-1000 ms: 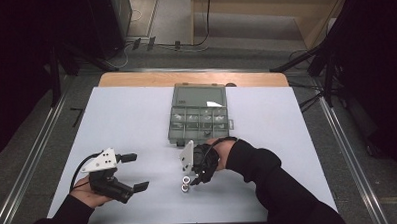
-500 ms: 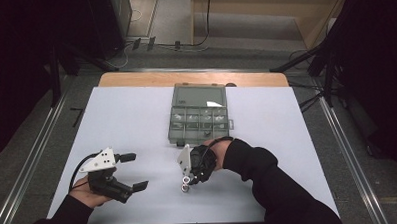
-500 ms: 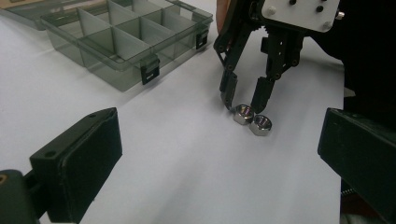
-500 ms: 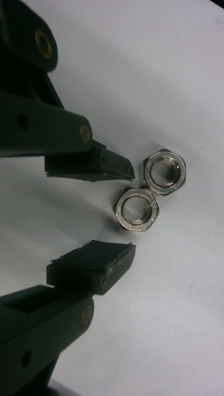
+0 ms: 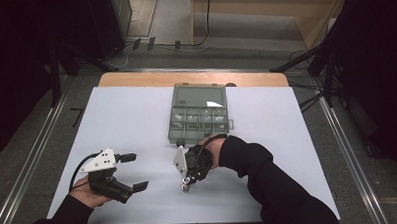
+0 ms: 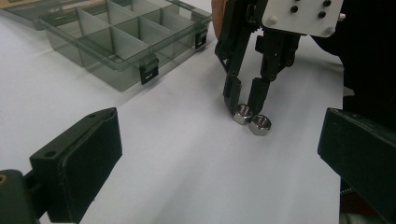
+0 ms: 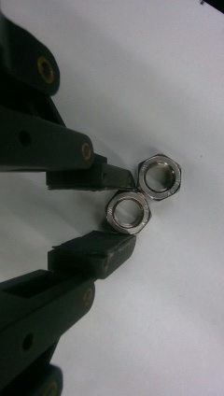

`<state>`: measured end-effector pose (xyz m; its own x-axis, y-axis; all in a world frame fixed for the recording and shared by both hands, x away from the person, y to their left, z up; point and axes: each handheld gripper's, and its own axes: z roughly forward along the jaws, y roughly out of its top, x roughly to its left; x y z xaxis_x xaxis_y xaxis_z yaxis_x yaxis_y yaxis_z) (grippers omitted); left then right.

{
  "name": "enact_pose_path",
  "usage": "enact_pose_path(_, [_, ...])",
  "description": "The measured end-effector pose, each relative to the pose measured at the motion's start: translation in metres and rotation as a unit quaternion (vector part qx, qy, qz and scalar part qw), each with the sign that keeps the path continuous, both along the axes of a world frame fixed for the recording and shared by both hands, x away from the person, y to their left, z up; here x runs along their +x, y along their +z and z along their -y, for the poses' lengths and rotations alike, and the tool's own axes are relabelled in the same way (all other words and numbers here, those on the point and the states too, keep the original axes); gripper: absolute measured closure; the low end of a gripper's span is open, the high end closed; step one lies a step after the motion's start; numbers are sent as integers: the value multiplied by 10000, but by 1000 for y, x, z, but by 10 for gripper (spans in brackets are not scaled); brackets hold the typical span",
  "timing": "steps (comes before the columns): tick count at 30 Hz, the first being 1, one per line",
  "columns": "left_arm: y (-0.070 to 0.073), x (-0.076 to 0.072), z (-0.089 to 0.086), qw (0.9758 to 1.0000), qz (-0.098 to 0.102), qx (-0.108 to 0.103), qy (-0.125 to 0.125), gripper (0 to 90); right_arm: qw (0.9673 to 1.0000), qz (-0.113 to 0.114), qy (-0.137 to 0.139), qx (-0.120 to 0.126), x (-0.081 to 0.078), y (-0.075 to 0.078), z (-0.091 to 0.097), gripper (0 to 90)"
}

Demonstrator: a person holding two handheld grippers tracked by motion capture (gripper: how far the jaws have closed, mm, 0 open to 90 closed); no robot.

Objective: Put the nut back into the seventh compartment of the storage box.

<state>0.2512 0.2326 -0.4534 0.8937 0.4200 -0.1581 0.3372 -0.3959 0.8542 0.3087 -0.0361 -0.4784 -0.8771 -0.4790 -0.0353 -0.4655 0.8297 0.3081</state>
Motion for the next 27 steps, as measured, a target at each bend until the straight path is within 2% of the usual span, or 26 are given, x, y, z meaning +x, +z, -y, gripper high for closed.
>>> enact_pose_path(7, [0,0,0,10000,-5,2,4,0,10000,-7,71,21,0,0,0,716])
enact_pose_path(12, [0,0,0,10000,-4,9,0,0,10000,-39,41,47,1,0,1,717])
enact_pose_path(16, [0,0,-1,10000,-7,12,0,0,9999,-65,-89,101,3,1,5,717])
enact_pose_path(20, [0,0,-1,10000,-10,13,12,0,9994,-186,-210,216,5,4,7,717])
enact_pose_path(21, [0,0,0,10000,-13,9,18,0,9988,-243,-277,330,5,7,9,717])
enact_pose_path(27, [0,0,0,10000,-17,-7,22,0,9957,-373,-554,643,6,17,18,717])
